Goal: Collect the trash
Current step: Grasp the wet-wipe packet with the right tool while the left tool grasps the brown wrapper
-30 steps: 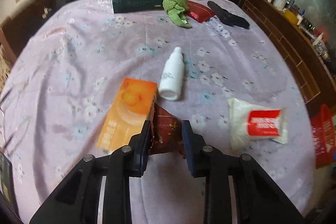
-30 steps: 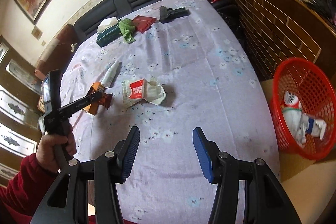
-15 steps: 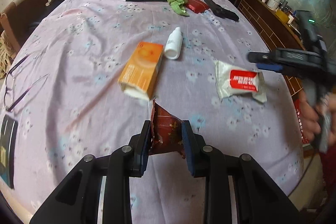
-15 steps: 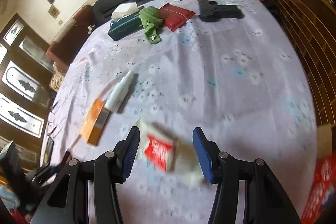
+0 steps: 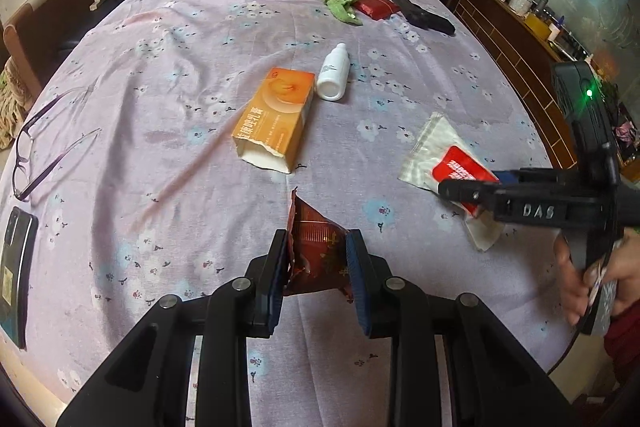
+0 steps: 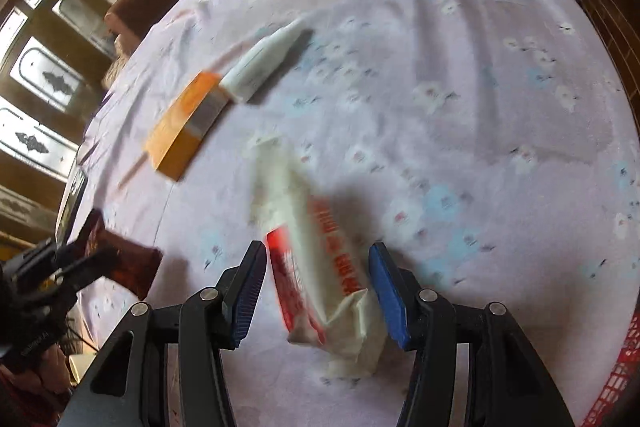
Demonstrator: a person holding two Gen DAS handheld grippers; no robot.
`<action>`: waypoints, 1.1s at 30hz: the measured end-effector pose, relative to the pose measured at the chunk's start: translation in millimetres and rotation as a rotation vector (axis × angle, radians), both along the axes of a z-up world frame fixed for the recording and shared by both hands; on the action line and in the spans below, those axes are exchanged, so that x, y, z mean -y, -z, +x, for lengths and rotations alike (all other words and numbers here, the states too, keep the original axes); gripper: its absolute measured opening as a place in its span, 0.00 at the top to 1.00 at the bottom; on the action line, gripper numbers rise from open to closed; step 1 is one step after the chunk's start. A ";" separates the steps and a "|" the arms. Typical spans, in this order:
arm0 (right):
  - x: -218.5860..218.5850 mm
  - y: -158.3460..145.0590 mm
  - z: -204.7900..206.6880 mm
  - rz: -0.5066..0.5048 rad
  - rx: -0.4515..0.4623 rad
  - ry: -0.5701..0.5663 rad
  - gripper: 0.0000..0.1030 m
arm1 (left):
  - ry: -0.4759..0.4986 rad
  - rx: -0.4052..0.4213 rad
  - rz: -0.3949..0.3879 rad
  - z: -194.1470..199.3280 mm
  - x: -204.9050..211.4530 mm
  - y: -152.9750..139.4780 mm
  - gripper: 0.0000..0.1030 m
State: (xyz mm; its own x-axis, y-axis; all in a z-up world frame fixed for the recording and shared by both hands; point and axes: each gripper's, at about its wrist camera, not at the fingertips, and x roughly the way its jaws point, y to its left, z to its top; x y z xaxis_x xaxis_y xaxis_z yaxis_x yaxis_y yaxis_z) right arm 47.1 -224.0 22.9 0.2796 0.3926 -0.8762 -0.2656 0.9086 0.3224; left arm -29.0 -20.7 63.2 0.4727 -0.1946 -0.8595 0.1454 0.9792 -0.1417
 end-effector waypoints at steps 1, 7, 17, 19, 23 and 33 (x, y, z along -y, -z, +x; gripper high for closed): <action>-2.3 0.5 -4.5 -0.008 0.004 0.000 0.50 | 0.004 0.002 0.003 -0.7 1.4 0.0 0.73; 3.2 -8.0 -30.4 0.023 0.014 0.037 0.59 | 0.040 0.022 0.010 -7.3 15.8 -4.3 0.73; 39.8 -41.8 -97.1 0.063 0.079 0.233 0.59 | 0.150 0.076 0.057 -20.9 73.7 -17.5 0.73; 47.6 -44.7 -105.1 0.058 0.089 0.251 0.59 | 0.167 0.079 0.068 -22.9 85.2 -18.6 0.73; 69.9 -49.2 -119.3 0.062 0.096 0.305 0.59 | 0.200 0.093 0.082 -29.1 105.1 -21.5 0.73; 107.7 -60.2 -148.5 0.071 0.119 0.372 0.59 | 0.263 0.138 0.124 -42.7 148.7 -33.4 0.73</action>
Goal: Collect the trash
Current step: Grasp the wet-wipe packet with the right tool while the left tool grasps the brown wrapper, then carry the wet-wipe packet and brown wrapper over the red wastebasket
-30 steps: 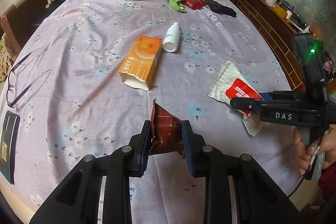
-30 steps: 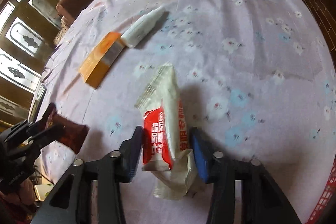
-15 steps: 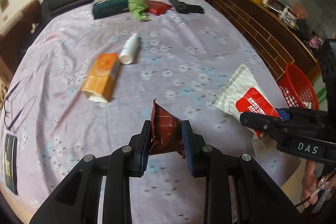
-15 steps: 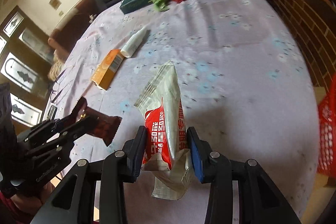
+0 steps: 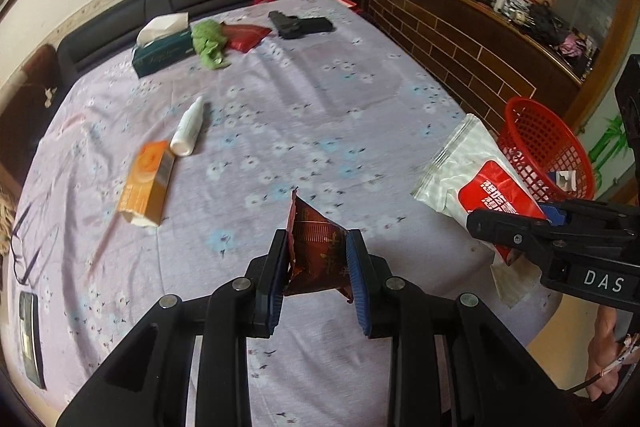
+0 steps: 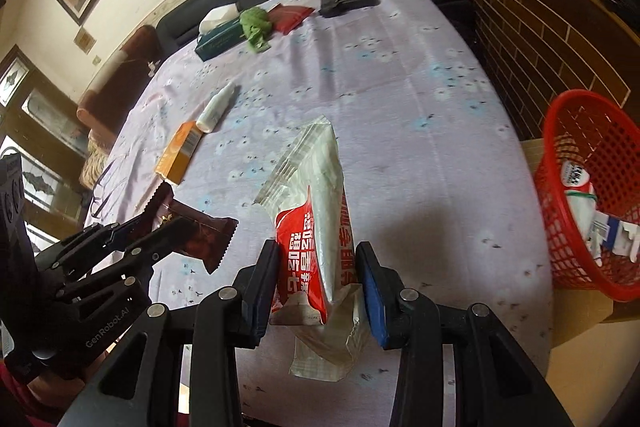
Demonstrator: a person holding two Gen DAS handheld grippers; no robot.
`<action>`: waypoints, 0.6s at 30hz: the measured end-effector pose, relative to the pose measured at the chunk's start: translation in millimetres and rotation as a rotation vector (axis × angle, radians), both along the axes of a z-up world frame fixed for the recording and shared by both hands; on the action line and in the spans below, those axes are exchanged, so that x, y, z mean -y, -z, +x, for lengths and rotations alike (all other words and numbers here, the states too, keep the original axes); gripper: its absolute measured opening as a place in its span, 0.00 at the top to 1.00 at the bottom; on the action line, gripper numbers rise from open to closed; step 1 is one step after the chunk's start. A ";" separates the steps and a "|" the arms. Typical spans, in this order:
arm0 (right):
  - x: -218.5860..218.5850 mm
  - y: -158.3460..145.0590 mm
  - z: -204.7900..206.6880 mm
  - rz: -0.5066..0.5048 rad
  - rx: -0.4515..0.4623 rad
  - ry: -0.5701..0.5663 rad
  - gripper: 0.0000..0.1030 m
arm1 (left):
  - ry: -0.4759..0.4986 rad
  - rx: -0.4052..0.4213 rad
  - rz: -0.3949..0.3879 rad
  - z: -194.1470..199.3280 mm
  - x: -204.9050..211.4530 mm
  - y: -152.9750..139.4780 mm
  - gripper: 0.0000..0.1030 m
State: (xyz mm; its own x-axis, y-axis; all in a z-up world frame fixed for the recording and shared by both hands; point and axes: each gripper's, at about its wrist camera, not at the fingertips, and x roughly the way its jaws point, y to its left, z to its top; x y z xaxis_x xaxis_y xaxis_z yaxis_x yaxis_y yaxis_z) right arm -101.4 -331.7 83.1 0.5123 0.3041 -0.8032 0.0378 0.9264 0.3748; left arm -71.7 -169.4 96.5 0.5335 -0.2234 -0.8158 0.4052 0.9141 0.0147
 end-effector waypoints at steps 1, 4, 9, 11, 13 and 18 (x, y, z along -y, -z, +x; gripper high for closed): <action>3.6 -1.2 -2.0 0.005 0.002 0.006 0.59 | 0.004 0.005 0.003 -1.3 3.1 -1.6 0.73; 10.1 -4.4 -6.8 0.005 0.011 0.013 0.59 | 0.012 0.015 0.010 -4.9 10.7 -4.6 0.73; 15.5 -10.6 -13.2 0.006 0.030 0.014 0.59 | 0.015 0.024 0.024 -6.6 18.1 -6.3 0.73; 18.1 -12.6 -15.4 0.007 0.036 0.018 0.59 | 0.015 0.032 0.030 -8.2 20.4 -7.3 0.73; 20.1 -14.2 -16.8 0.009 0.041 0.023 0.59 | 0.015 0.039 0.037 -9.4 22.4 -8.2 0.73; 24.9 -15.7 -19.6 0.013 0.050 0.026 0.59 | 0.014 0.050 0.044 -11.0 26.0 -10.7 0.73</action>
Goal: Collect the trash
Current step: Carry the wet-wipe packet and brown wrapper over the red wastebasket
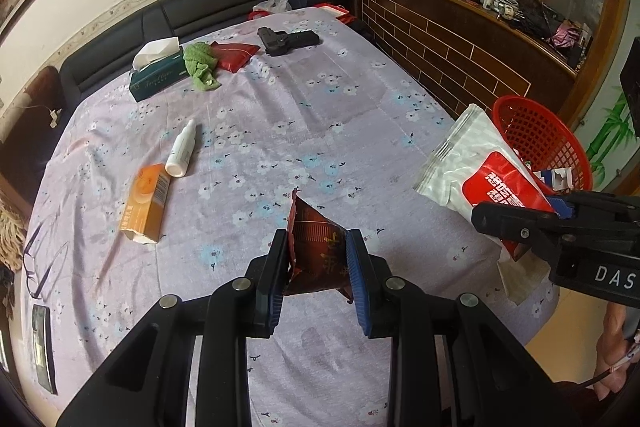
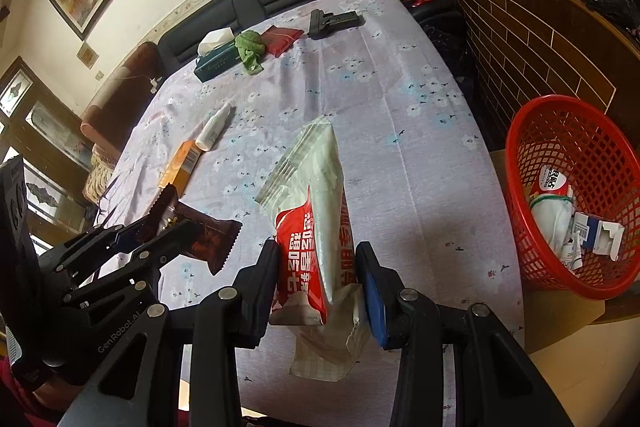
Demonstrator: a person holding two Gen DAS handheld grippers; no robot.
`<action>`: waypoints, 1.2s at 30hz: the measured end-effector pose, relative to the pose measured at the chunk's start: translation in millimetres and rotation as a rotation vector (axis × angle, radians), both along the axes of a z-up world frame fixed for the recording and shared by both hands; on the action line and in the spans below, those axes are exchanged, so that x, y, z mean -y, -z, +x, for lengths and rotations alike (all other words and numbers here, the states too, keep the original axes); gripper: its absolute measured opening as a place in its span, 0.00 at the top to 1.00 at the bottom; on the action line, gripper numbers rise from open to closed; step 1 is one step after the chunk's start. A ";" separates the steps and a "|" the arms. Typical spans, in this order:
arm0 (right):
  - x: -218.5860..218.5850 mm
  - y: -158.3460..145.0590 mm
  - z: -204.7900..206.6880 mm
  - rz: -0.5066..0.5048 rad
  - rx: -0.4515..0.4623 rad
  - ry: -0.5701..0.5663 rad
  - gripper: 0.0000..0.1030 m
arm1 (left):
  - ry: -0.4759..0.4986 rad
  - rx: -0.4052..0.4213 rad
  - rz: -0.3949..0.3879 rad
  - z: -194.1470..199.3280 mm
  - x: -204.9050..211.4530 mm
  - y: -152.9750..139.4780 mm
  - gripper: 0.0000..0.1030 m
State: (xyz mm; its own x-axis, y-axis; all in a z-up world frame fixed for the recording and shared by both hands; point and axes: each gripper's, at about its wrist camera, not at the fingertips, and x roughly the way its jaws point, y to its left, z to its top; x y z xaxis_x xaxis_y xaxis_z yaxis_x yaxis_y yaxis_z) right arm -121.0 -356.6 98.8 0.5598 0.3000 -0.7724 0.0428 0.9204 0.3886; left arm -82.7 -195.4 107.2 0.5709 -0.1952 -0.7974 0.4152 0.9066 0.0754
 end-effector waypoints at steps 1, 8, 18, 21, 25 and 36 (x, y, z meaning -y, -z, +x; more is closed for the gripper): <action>0.8 -0.8 0.4 0.001 0.001 -0.001 0.59 | -0.001 0.001 0.000 0.0 0.3 -0.4 0.73; 3.2 -2.9 1.3 0.002 0.010 -0.008 0.59 | -0.004 0.006 0.006 0.1 2.1 -1.0 0.73; 6.1 -3.1 3.6 0.004 0.010 -0.015 0.59 | -0.008 0.004 0.016 1.5 2.5 0.3 0.73; 6.3 -3.3 4.3 0.004 0.010 -0.014 0.59 | -0.008 0.004 0.017 1.6 2.6 0.4 0.73; 6.1 -3.5 4.1 0.003 0.009 -0.014 0.59 | -0.007 0.003 0.017 1.7 2.9 0.7 0.73; 10.5 -3.0 5.9 0.000 0.006 -0.003 0.59 | 0.011 -0.002 0.023 4.2 8.2 4.8 0.73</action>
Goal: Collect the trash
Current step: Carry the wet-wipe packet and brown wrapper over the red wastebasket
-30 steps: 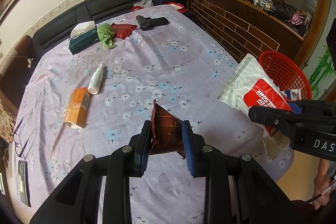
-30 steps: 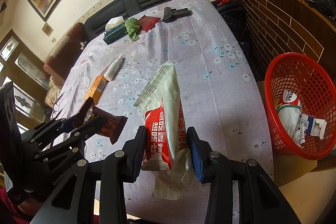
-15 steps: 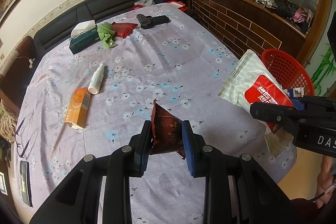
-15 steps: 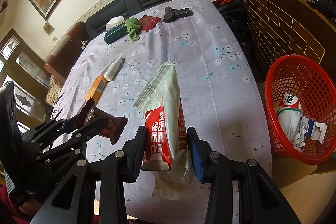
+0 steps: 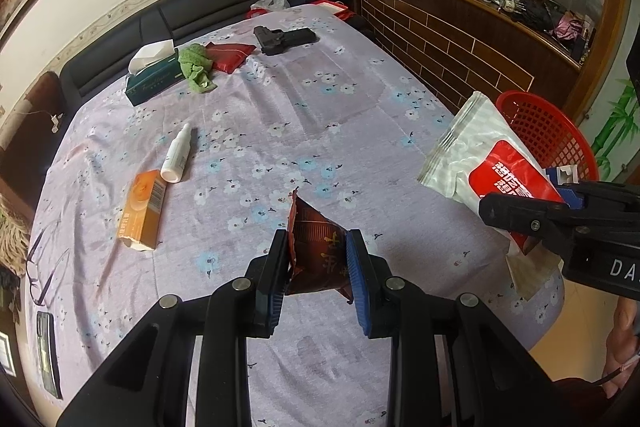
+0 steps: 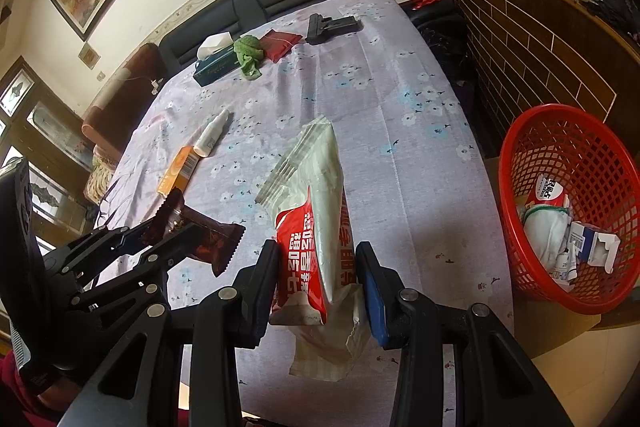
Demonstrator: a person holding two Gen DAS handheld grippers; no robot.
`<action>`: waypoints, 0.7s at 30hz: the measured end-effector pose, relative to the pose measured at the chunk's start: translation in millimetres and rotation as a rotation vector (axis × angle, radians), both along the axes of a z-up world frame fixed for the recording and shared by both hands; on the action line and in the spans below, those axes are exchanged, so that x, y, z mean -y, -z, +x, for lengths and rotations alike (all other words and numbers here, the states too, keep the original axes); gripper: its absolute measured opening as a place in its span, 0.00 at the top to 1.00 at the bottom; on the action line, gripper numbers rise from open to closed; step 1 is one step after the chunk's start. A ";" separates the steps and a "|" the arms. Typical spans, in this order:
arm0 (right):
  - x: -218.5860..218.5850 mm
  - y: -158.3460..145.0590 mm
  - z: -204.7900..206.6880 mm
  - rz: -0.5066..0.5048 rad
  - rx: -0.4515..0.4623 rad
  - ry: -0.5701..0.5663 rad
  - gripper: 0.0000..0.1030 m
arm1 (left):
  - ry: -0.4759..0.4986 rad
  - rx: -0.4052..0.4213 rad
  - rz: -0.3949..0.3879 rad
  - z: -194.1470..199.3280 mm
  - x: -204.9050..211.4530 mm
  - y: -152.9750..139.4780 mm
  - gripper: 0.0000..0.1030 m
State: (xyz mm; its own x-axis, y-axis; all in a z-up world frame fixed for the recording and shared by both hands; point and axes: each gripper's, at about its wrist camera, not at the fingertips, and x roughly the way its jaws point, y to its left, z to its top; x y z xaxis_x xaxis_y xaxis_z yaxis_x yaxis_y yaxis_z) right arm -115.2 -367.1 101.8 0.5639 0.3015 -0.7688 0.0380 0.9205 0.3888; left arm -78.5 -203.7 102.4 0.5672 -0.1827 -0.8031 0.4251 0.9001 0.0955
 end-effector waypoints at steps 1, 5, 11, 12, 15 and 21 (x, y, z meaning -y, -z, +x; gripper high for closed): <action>0.6 -0.1 -0.6 -0.001 0.000 0.003 0.59 | 0.003 -0.001 0.001 -0.3 0.9 0.3 0.73; 3.6 -0.3 -3.1 0.001 -0.002 0.012 0.59 | 0.011 -0.003 0.004 -0.1 5.8 0.4 0.73; 8.6 0.2 -7.1 0.001 -0.005 0.028 0.59 | 0.024 -0.008 0.006 -1.1 12.1 1.8 0.73; 9.6 -0.2 -8.2 0.001 -0.005 0.031 0.59 | 0.026 -0.008 0.005 -1.3 12.9 1.9 0.73; 13.4 -1.1 -10.3 0.003 -0.004 0.040 0.59 | 0.034 -0.008 0.005 -1.6 16.5 2.2 0.73; 21.7 -2.8 -14.5 0.003 -0.003 0.063 0.59 | 0.053 -0.009 0.006 -3.3 26.0 2.0 0.73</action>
